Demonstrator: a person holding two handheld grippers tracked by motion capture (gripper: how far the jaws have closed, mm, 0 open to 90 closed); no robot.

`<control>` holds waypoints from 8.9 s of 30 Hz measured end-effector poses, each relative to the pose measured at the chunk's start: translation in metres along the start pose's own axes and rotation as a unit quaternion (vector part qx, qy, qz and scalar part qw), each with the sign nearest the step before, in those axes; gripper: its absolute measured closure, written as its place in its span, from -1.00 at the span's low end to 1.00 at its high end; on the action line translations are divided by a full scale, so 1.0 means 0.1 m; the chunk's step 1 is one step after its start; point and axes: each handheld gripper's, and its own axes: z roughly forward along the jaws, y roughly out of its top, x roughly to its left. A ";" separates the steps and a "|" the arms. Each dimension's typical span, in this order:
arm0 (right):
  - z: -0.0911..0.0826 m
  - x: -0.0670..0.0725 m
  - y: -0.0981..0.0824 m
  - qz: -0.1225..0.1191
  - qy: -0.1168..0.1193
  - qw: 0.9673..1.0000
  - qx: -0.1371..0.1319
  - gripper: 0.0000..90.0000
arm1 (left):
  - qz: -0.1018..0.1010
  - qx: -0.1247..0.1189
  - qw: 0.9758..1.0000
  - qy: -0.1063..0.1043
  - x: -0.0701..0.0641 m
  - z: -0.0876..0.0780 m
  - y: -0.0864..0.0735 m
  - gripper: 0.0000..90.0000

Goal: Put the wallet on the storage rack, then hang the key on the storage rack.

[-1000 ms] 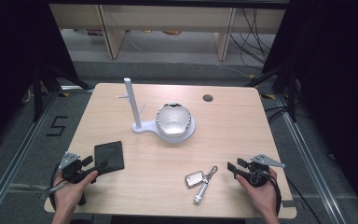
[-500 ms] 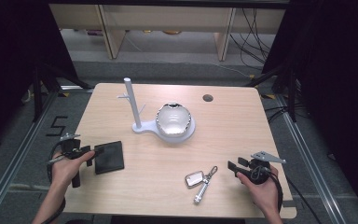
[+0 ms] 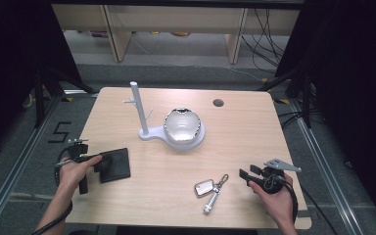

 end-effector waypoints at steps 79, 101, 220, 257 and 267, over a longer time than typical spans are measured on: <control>0.37 1.29 1.19 -0.389 0.248 0.871 0.172 -0.21 | 0.344 -0.139 0.864 -0.340 -2.14 -0.54 -0.38 0.96; 0.39 1.35 1.31 -0.443 0.216 0.841 0.225 0.74 | 0.354 -0.203 0.883 -0.232 -1.69 -0.56 -0.48 -0.04; 0.65 0.16 1.27 -0.268 0.118 0.894 0.338 0.59 | 0.251 -0.186 0.927 -0.205 -1.23 -0.10 -0.85 -0.09; 0.84 0.19 0.81 -0.320 0.184 0.847 0.382 0.22 | 0.251 -0.183 0.926 -0.215 -1.23 -0.06 -0.83 -0.10; 0.89 0.26 0.85 -0.353 0.193 0.824 0.398 0.26 | 0.252 -0.189 0.924 -0.219 -1.24 -0.06 -0.83 -0.10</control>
